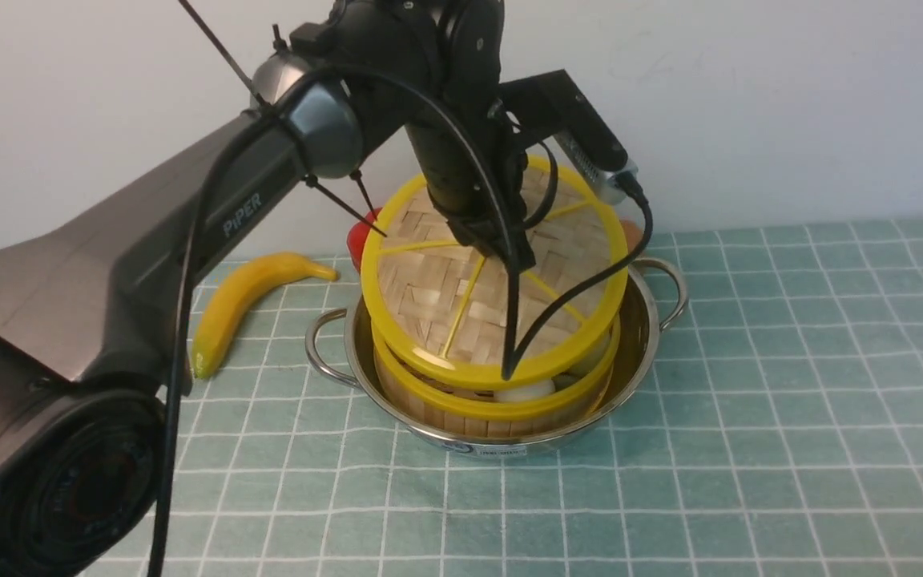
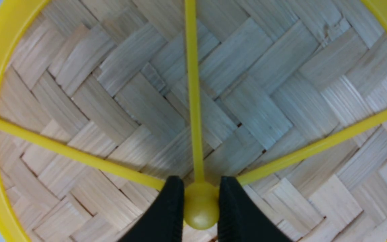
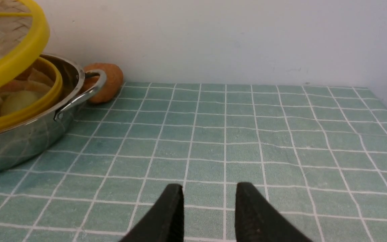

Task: Place the steamer in the pot on the blue tablecloth, and put the lid on the steamer.
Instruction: 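Place the yellow bamboo steamer lid onto the steamer in the pot with the left gripper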

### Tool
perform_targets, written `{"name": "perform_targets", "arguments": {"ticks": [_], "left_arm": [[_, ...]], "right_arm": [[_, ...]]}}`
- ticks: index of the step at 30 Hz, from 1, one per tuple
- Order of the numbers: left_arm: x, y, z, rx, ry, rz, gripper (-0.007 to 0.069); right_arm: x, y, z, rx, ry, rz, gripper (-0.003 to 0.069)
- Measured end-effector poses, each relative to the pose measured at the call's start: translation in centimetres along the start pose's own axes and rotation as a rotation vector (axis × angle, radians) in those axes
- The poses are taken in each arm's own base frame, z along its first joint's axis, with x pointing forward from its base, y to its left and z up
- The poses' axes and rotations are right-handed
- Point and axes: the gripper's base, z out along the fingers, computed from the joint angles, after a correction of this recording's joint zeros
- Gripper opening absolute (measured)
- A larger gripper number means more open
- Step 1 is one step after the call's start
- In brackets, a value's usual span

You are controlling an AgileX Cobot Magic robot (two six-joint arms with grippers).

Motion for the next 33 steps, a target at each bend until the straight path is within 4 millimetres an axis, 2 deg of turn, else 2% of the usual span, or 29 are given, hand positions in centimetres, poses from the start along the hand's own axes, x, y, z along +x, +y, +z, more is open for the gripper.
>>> {"name": "perform_targets", "arguments": {"ticks": [1,4,8,13,19,22,28,33], "left_arm": [[0.0,0.2,-1.0,-0.011,-0.016,-0.012,0.0118],[0.2,0.5,-2.3,-0.025,-0.038,-0.04,0.0118],[0.6,0.3,-2.7,-0.007,-0.042,-0.073,0.0118],[2.4,-0.9,-3.2,0.035,0.01,-0.09,0.0118],[3.2,-0.9,-4.1,0.037,0.007,-0.026,0.0118],[3.1,-1.0,-3.4,0.052,0.013,0.012,0.0118],[3.1,-1.3,0.4,0.102,0.068,0.09,0.0118],[2.6,-0.9,1.4,0.069,0.025,0.111,0.0118]], "right_arm": [[0.0,0.0,0.0,0.0,0.0,0.0,0.0242],[0.0,0.0,0.0,0.0,0.0,0.0,0.0242],[0.0,0.0,0.0,0.0,0.0,0.0,0.0242],[0.0,0.0,0.0,0.0,0.0,0.0,0.0242],[0.0,0.0,0.0,0.0,0.0,0.0,0.0242],[0.0,0.0,0.0,0.0,0.0,0.0,0.0242],[0.0,0.0,0.0,0.0,0.0,0.0,0.0242],[0.0,0.0,0.0,0.0,0.0,0.0,0.0242]]}}
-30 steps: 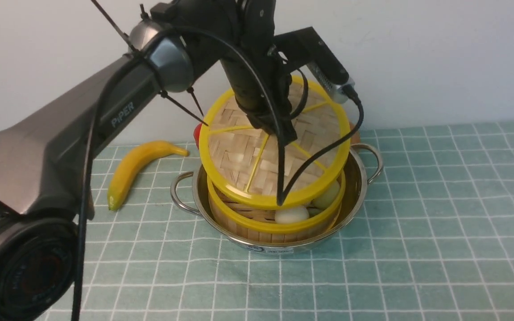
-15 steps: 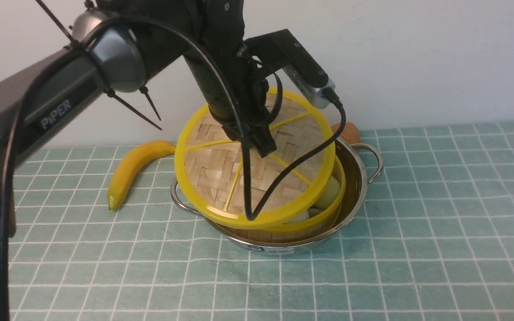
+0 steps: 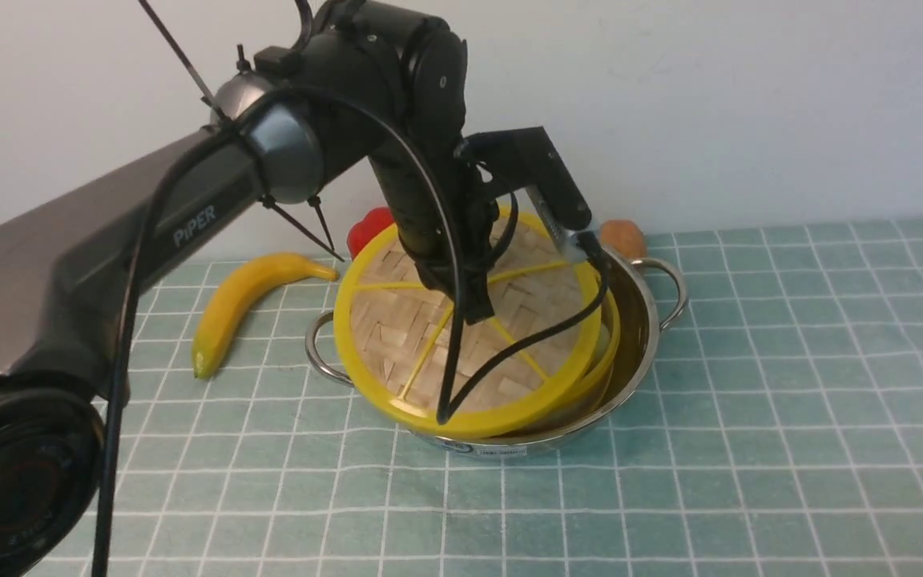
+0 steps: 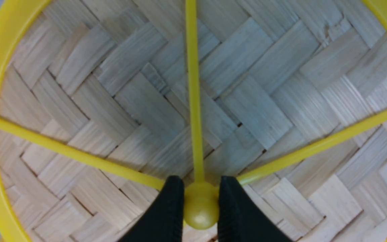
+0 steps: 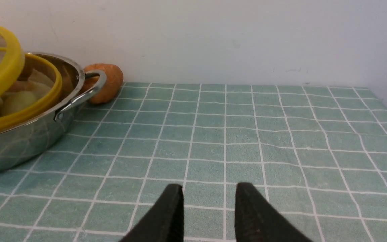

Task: Place the steamer in the pot on the blue tablecloth, and put the lid on the steamer.
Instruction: 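Place the yellow bamboo steamer lid onto the steamer in the pot with the left gripper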

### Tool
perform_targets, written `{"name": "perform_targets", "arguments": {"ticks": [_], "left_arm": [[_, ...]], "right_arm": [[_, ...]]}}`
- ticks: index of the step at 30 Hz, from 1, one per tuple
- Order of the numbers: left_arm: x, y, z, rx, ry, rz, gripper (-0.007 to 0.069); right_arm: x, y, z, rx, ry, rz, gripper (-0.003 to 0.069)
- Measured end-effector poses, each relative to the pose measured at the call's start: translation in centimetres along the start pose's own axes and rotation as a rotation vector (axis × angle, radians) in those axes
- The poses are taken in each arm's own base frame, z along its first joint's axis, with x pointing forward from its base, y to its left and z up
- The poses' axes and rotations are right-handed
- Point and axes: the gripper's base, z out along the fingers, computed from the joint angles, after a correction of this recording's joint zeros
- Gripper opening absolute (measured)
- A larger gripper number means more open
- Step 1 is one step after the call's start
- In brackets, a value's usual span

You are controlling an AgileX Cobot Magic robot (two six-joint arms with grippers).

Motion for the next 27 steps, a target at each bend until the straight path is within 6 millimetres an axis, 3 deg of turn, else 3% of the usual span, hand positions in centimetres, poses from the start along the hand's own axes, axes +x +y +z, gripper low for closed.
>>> {"name": "perform_targets", "arguments": {"ticks": [27], "left_arm": [[-1.0,0.6,2.6,-0.059,-0.074,0.086,0.0118]], "right_arm": [[0.0,0.0,0.0,0.0,0.0,0.0,0.0242]]}}
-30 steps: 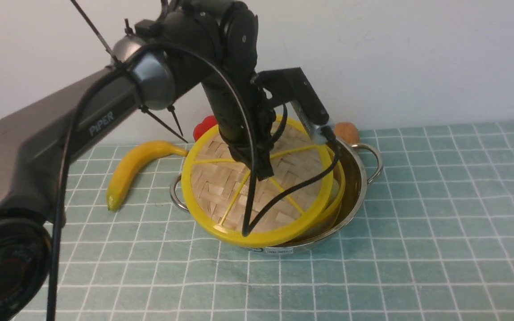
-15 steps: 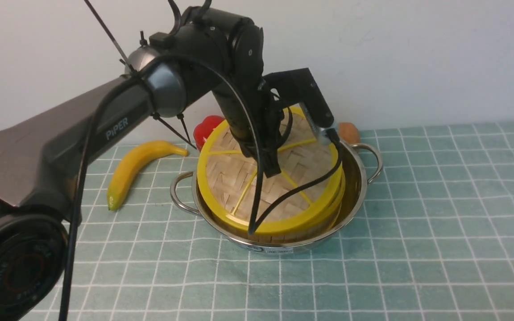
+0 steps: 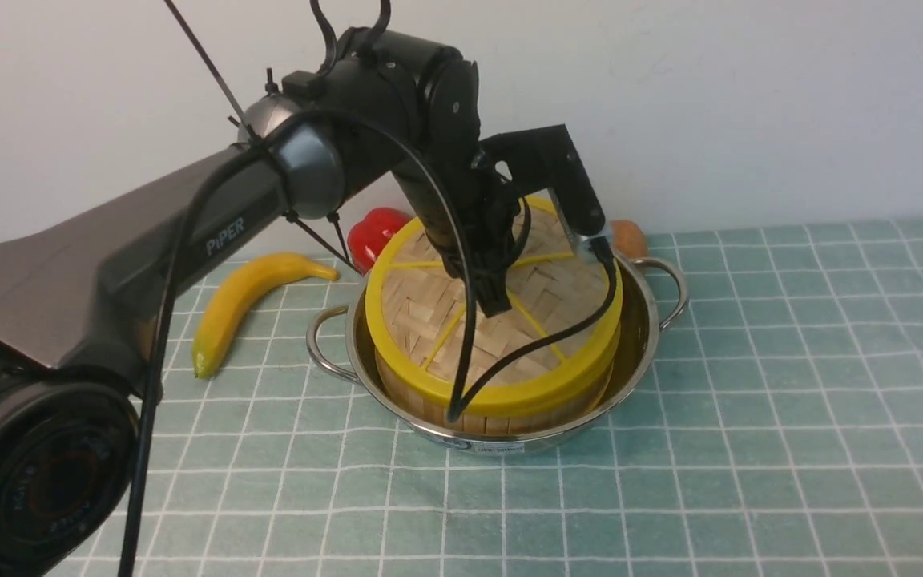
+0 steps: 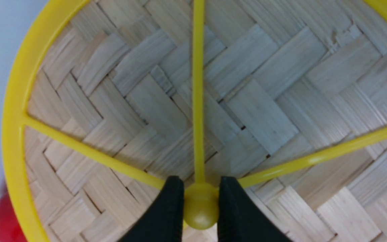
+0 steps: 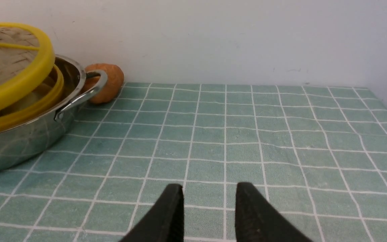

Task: Place the steamer in the pot on the blue tablecloth, and put the lid on the steamer.
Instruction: 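Place the yellow bamboo steamer lid onto the steamer in the pot with the left gripper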

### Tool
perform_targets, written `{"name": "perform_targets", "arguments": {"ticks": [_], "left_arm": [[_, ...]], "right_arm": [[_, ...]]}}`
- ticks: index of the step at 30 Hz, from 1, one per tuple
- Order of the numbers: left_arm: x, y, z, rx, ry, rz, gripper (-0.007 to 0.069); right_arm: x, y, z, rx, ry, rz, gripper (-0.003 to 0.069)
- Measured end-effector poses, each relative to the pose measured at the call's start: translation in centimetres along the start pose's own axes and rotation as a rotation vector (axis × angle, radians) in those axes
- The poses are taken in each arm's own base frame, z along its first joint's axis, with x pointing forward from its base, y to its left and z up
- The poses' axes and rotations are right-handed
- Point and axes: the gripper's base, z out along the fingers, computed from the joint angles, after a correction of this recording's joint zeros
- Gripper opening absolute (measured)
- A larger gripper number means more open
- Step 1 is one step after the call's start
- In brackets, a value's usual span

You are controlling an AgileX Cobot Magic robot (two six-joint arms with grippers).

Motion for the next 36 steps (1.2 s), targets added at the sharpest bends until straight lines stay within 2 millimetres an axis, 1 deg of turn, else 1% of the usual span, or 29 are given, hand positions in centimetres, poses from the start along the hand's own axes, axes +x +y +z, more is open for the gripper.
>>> {"name": "perform_targets", "arguments": {"ticks": [4,10,16,21,23,29,36], "left_arm": [[0.0,-0.1,0.8,0.002,0.002,0.007,0.0118],[0.1,-0.1,0.8,0.006,0.012,-0.008,0.0118],[0.1,0.4,-0.5,0.01,0.065,-0.021,0.0118],[-0.5,1.3,-2.0,-0.034,0.035,-0.028,0.0118],[-0.6,1.4,-2.1,-0.036,0.031,-0.026,0.0118],[-0.4,0.7,-1.7,0.035,0.054,-0.036,0.0118],[-0.4,0.6,-1.3,0.046,0.063,-0.034,0.0118]], "right_arm": [[0.0,0.0,0.0,0.0,0.0,0.0,0.0242],[0.0,0.0,0.0,0.0,0.0,0.0,0.0242],[0.0,0.0,0.0,0.0,0.0,0.0,0.0242],[0.0,0.0,0.0,0.0,0.0,0.0,0.0242],[0.0,0.0,0.0,0.0,0.0,0.0,0.0242],[0.0,0.0,0.0,0.0,0.0,0.0,0.0242],[0.0,0.0,0.0,0.0,0.0,0.0,0.0242]]}}
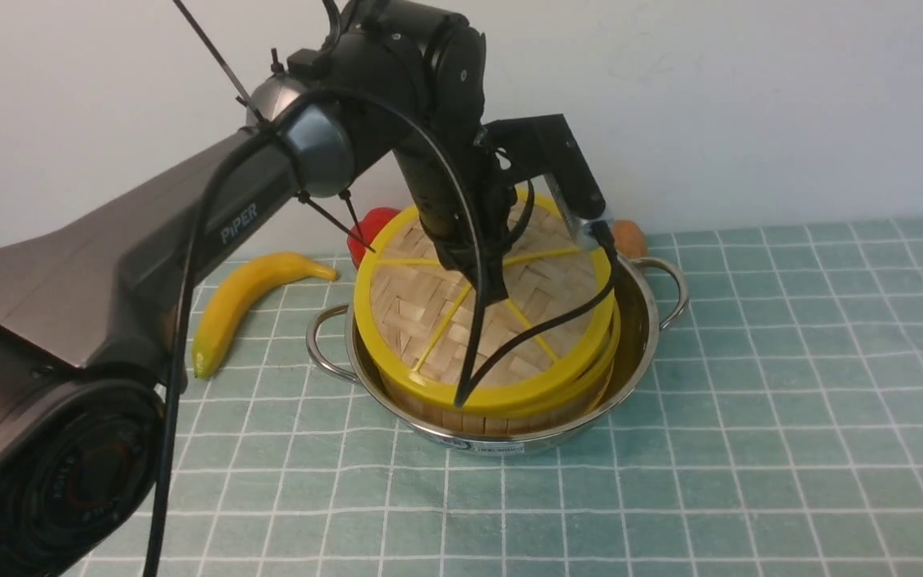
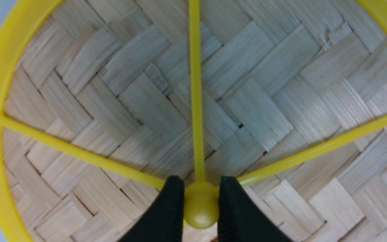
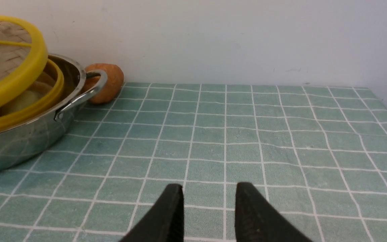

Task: Place the steamer in the pot on the blue tablecloth, and put the lid on the steamer.
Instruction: 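Place the yellow bamboo steamer lid onto the steamer in the pot with the left gripper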

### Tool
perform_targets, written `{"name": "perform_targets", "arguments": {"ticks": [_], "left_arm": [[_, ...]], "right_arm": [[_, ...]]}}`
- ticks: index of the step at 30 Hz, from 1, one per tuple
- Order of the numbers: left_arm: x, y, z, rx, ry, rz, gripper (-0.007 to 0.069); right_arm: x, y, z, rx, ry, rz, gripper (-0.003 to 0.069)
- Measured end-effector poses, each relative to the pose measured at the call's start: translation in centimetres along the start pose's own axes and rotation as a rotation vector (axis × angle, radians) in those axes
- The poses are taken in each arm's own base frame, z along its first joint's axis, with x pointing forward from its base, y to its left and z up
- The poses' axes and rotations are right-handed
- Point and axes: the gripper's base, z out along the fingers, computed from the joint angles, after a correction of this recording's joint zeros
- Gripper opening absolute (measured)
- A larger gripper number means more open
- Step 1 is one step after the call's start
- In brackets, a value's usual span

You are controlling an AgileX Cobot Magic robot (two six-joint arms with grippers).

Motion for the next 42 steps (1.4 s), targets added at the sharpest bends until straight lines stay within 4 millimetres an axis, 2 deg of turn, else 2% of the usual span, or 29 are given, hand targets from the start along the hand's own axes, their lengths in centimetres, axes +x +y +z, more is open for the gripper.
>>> {"name": "perform_targets", "arguments": {"ticks": [14,29,42], "left_arm": [[-0.3,0.2,0.1,-0.024,-0.031,0.04,0.0118],[-0.6,0.1,2.9,-0.002,-0.031,0.06,0.0118],[-0.6,0.2,2.9,-0.014,-0.026,0.018,0.0118]], "right_arm": [[0.0,0.0,0.0,0.0,0.0,0.0,0.0242],[0.0,0.0,0.0,0.0,0.0,0.0,0.0242],[0.0,0.0,0.0,-0.001,0.0,0.002,0.0242]]}}
